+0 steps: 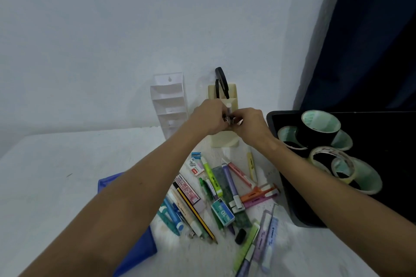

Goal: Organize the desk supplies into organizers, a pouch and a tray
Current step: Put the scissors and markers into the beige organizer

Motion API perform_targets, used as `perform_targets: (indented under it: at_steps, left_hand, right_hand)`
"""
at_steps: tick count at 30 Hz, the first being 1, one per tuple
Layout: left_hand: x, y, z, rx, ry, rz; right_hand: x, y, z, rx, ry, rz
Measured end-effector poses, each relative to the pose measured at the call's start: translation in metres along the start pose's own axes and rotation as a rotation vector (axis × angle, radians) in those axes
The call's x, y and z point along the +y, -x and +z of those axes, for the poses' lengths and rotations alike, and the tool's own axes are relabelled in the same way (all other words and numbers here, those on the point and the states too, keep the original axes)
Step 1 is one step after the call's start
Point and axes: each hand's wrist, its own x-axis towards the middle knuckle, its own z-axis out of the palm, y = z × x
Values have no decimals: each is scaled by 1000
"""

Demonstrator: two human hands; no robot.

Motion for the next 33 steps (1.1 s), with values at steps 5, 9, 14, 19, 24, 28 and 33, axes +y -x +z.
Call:
perform_targets:
  at_steps: [5,9,14,19,24,28,33]
  left_hand:
    - [-6,8,5,46,-13,0]
    - [-12,14,4,63,67,14]
    - [-14,19,7,68,63,37]
    - [-18,23,7,84,98,41]
    - [-20,32,7,151,143,65]
    - [-26,48,2,279,193,55]
    - [-32,81,13,286,266,-22]
  right_hand:
    - [-4,6,-3,-17,-62,13]
    - [-3,10,-5,-33,-109,19]
    - [2,9,-3,-53,-139,47]
    - [3,11,-5,-58,-249,91]
    - [-4,17,-7,-15,-233,54]
    - [-15,26,-14,50,-189,-2]
    - [-30,50,-23,-273,-28,-21]
